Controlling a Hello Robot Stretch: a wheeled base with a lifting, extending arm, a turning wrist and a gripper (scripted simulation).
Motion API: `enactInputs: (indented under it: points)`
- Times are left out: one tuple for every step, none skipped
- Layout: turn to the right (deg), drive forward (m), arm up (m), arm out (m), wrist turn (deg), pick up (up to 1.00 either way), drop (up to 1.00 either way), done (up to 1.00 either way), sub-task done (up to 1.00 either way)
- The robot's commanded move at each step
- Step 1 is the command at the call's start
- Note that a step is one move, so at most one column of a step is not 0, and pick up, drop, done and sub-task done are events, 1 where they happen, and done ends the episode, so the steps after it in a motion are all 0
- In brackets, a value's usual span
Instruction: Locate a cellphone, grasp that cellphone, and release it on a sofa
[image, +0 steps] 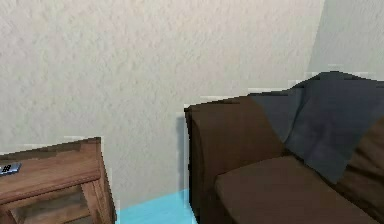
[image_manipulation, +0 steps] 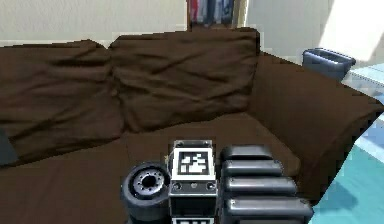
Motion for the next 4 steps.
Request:
enactInputs:
  points:
    - [0.0, 0.0, 0.0, 0.48, 0.0, 0.0, 0.0, 0.0, 0.0]
    - [0.0, 0.0, 0.0, 0.0, 39.0, 0.0, 0.0, 0.0, 0.0]
    - [0.0, 0.0, -0.24, 0.0, 0.0, 0.0, 0.0, 0.0, 0.0]
    - [0.0, 0.0, -0.32, 0.0, 0.0, 0.0, 0.0, 0.0, 0.0]
